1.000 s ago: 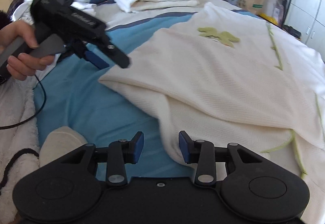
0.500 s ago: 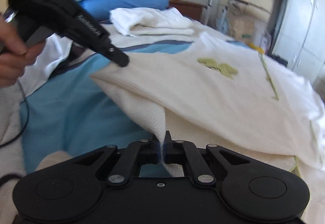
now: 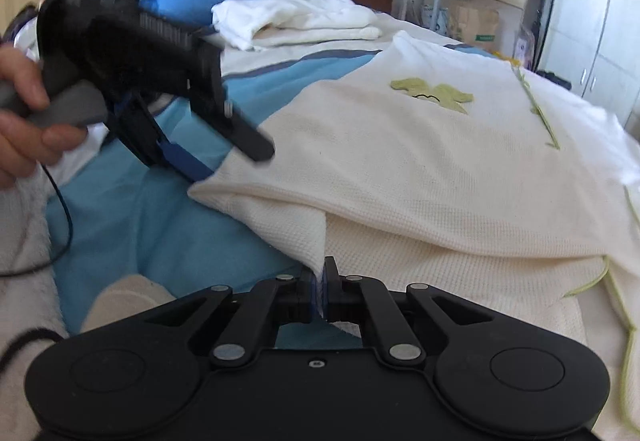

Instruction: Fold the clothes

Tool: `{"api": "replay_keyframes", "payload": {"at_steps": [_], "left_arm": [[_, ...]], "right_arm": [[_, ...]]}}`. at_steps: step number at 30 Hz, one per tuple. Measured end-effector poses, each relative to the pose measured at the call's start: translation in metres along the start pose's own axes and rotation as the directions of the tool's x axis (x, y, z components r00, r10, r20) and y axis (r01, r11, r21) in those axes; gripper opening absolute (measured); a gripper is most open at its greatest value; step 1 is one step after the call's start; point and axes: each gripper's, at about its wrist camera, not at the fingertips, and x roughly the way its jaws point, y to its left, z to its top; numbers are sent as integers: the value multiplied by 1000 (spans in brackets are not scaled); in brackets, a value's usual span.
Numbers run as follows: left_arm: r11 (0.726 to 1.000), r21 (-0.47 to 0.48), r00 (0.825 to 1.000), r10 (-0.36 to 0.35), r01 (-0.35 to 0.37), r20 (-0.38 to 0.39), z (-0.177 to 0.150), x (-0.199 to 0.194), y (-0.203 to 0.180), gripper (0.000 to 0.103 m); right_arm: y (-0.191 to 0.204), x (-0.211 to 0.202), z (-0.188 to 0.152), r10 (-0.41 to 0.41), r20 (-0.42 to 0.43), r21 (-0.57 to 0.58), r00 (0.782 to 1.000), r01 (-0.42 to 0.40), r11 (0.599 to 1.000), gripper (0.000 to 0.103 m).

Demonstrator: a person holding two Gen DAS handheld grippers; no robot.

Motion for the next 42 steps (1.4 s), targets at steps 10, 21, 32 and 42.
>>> {"api": "replay_keyframes", "payload": {"at_steps": [10,21,32,42], "left_arm": [[924,247,956,287,-291,55,-11,-1,-32,3],[908,297,949,247,-297,195,3,-34,-62,69],[838,474,948,144,-270,285,67,-31,-214,78],[866,490,981,9,-104,194,77,39,-311,79]], "right_arm": [[-14,4,-9,159,-20,83,987,-157,984,15],[-141,-72,34,132,191,417,973,-202,886,46],[-274,-193,173,-106,-6,331,994,102,938,57],[-381,-181,97,-182,-168,653,969,247,716,64]]}}
